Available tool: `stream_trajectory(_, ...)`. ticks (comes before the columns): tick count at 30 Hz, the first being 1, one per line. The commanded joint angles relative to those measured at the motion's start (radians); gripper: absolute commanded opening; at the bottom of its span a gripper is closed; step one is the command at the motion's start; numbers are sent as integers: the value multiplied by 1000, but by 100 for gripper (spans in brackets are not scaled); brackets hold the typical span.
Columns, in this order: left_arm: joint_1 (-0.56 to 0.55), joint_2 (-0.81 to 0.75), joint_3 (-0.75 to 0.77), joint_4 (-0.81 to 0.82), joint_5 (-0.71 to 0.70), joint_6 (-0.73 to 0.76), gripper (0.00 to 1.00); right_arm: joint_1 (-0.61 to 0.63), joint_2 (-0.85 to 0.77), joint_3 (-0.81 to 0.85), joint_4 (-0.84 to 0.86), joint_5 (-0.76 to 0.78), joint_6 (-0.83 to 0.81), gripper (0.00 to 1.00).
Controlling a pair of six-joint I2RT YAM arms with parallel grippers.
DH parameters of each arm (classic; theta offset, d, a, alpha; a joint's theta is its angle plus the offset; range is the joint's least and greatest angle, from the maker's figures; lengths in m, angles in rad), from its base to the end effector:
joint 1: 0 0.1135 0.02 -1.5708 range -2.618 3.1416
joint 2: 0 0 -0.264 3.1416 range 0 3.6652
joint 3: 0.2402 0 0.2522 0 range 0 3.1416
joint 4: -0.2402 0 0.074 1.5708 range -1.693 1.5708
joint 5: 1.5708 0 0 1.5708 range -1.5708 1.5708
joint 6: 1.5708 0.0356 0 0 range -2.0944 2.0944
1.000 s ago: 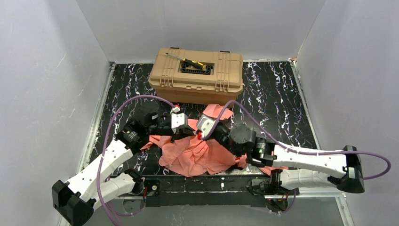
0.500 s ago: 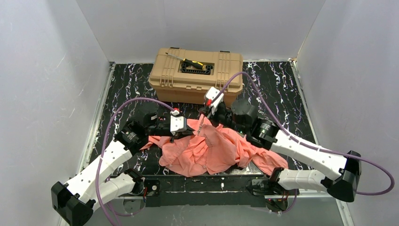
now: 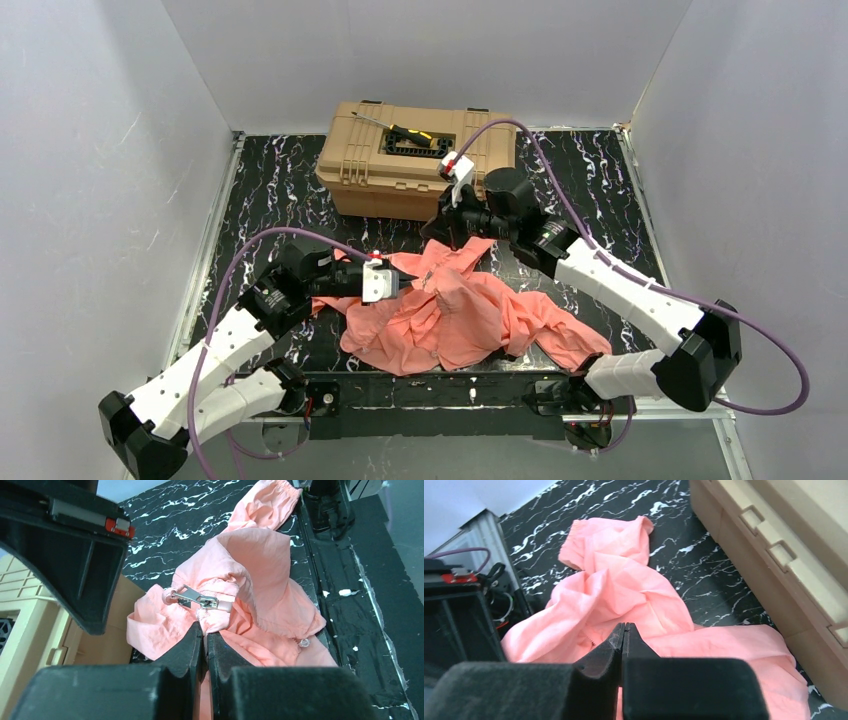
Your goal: Zip up the jacket
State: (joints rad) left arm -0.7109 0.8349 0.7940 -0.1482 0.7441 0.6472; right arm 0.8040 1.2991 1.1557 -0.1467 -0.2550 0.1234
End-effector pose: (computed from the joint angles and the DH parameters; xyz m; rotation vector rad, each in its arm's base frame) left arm 0.1270 -0.1412 0.3403 1.4727 0.9641 -0.6975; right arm 0.2045 0.2252 0.3612 -0.8208 1.7639 0.8675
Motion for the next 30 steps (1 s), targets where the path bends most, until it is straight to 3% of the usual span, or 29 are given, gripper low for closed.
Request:
stream_trajectory(1, -5, -14, 32, -32, -30, 35, 0, -49, -52, -15, 52, -174, 107, 28)
stream_trajectory(2, -5, -21, 28, -36, -19, 38, 0, -94, -66, -34, 79, -232, 136, 48)
stream_trajectory(4, -5, -33, 17, -36, 2, 45, 0, -167, -83, -49, 89, -327, 189, 72)
stream_trajectory(8, -9, -28, 19, -40, 22, 55, 0, -278, -64, -105, 265, -640, 356, 80)
stream_trajectory(13, -10, -22, 32, -45, 73, 42, 0, -278, -20, -191, 481, -798, 483, 78)
stream_trajectory(19, -14, -25, 43, -50, 104, 27, 0, -257, 58, -306, 946, -863, 802, 76)
stream_trajectory(30, -16, -43, 35, -67, 81, 56, 0, -211, 57, -353, 963, -901, 882, 52)
